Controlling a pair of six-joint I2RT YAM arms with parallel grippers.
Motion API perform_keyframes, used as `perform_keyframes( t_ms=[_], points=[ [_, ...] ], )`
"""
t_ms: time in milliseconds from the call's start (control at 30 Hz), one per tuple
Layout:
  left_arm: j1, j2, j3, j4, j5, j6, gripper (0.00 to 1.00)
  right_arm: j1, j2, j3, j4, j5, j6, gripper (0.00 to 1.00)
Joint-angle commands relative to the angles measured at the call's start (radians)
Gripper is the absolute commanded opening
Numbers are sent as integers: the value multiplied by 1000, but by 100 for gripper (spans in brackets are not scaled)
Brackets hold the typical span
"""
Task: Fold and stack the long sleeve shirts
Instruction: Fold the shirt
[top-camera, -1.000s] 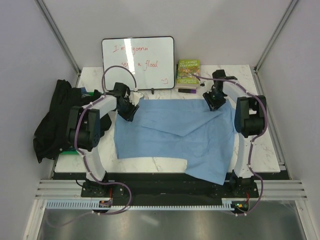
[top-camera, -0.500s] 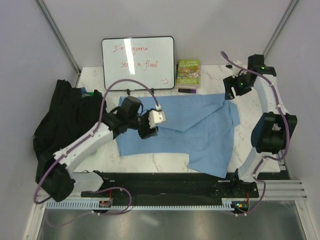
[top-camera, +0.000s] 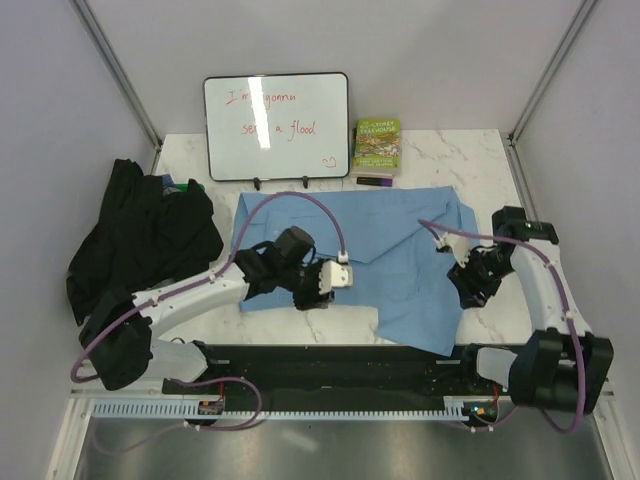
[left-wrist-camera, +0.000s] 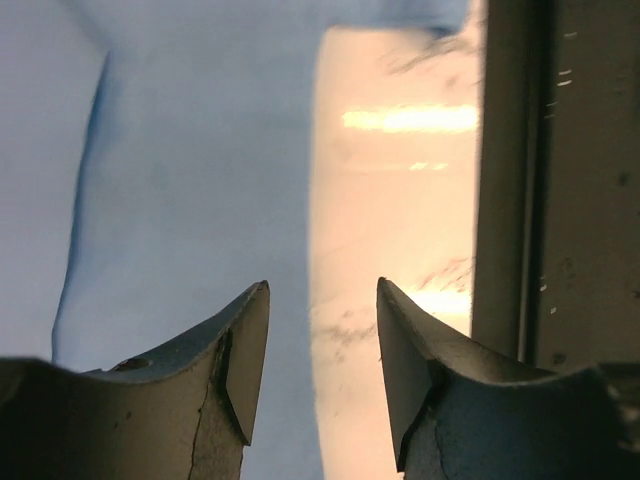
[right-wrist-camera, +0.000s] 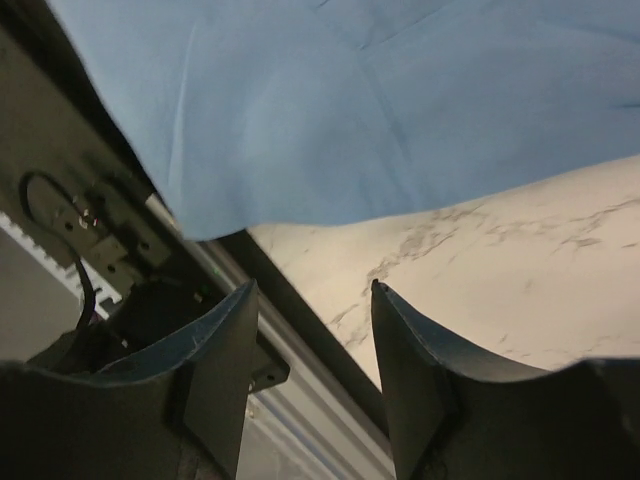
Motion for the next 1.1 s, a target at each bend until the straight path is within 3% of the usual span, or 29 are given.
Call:
perform_keyframes(
  t_ms=[0,367,567,733,867,1000,1067],
  points=[
    [221,-58,-1,-170,66,-84,55,18,-154,-116,-88,46,-253,59],
    [470,-309,-138,-325,-1,-6,60,220,-62,-233,165,165,17,59],
    [574,-308,-153,-388,2,84,60,301,-28,-251,254,208,100,56],
    [587,-245,-141,-428,-16,166,59,343,-10,-284,315,263,128,52],
    [594,-213,-121,-448,-25,222,59,361,-11,-298,338,299,134,36],
    [591,-228,-136,-446,-36,300,59,363,-19,-276,318,294,144,3],
    [591,-234,-153,-441,-59,324,59,364,-19,-261,309,293,154,0]
  ],
)
